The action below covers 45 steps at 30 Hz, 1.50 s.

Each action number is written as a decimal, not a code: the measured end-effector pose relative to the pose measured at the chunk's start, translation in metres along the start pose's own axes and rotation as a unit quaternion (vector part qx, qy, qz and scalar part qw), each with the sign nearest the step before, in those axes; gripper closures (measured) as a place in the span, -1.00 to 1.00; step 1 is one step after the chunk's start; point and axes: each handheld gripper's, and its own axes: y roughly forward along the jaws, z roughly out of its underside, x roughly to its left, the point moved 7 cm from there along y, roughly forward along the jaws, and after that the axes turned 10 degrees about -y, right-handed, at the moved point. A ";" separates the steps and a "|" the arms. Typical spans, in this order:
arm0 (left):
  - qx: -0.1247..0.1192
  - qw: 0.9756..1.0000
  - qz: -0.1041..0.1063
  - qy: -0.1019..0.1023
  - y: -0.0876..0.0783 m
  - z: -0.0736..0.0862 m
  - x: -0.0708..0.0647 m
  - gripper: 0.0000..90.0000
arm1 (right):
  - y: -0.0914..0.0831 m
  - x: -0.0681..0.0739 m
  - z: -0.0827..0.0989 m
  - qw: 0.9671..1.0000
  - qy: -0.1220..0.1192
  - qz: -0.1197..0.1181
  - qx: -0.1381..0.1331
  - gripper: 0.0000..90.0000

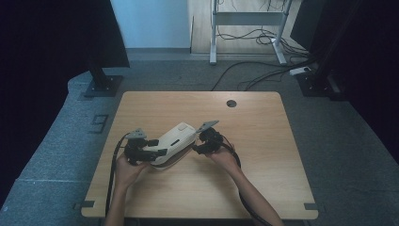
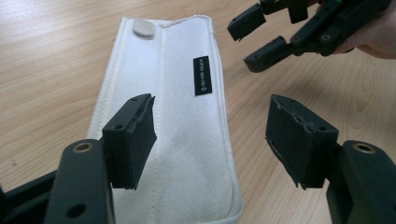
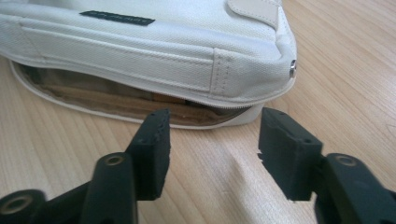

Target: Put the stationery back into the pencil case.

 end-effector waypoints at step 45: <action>0.031 0.998 -0.056 0.023 -0.029 0.038 0.038 -1.00 | -0.090 -0.018 0.072 0.998 0.032 0.051 -0.036 -0.72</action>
